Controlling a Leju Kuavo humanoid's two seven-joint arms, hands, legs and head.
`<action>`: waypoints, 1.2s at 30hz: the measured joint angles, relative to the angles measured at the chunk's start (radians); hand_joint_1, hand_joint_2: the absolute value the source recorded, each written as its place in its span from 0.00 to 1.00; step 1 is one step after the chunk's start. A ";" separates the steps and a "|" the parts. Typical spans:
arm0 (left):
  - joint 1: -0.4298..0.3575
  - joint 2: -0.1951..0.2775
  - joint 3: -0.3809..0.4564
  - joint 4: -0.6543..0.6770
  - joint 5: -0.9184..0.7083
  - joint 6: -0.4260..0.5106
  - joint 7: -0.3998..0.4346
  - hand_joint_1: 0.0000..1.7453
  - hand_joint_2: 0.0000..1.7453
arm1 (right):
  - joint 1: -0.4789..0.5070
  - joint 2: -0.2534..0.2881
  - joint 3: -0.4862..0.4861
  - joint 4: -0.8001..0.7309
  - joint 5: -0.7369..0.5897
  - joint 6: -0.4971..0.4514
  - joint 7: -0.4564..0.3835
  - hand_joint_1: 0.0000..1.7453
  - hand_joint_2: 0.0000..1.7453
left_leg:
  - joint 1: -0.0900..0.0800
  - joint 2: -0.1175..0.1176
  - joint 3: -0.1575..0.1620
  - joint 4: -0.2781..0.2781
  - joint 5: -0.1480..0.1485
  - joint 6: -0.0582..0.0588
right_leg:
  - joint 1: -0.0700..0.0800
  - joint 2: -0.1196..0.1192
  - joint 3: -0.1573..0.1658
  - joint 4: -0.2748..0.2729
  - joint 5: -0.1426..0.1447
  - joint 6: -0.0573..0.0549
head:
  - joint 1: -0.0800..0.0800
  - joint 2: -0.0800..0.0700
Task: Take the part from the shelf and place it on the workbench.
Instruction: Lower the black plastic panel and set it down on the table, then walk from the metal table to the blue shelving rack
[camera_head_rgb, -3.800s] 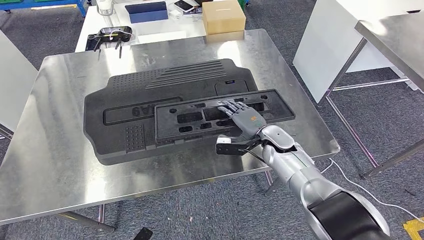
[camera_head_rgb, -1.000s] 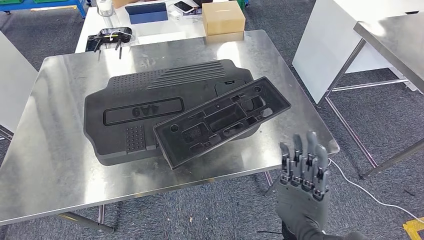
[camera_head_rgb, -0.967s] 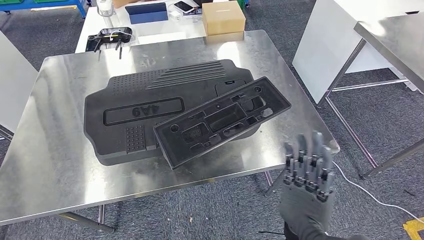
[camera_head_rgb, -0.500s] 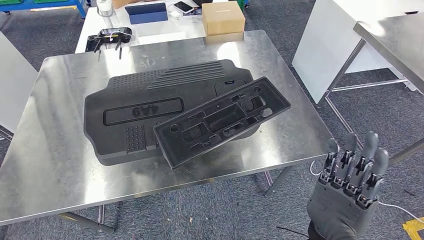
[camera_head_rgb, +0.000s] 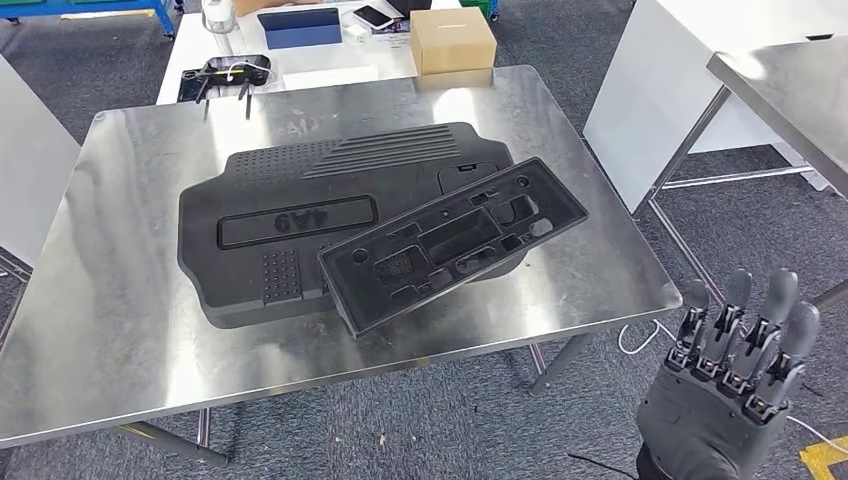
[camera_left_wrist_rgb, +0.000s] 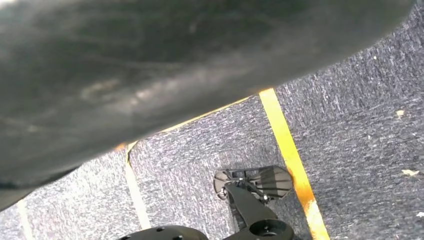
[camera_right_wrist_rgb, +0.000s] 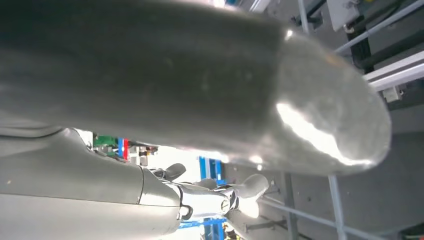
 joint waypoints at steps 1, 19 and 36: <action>0.000 -0.001 0.000 0.000 0.000 0.000 0.000 0.00 0.00 | 0.000 0.000 -0.002 0.000 -0.001 0.000 0.000 0.00 0.00 | 0.002 -0.001 0.002 0.001 -0.001 -0.003 | -0.002 -0.001 0.033 -0.059 0.024 0.011 | 0.000 0.000; -0.001 0.000 0.009 -0.001 0.000 -0.001 -0.004 0.00 0.00 | 0.005 0.007 -0.020 0.004 -0.008 0.017 0.000 0.00 0.00 | 0.013 -0.006 0.002 0.062 -0.038 -0.056 | 0.006 -0.004 0.147 -0.265 0.096 -0.035 | -0.010 0.000; -0.004 -0.004 0.016 -0.001 0.001 0.000 -0.010 0.00 0.00 | 0.010 0.010 -0.036 0.015 -0.026 0.018 0.000 0.00 0.00 | -0.020 -0.002 -0.085 0.024 0.069 -0.007 | 0.036 -0.006 0.251 -0.293 0.012 -0.031 | -0.001 0.000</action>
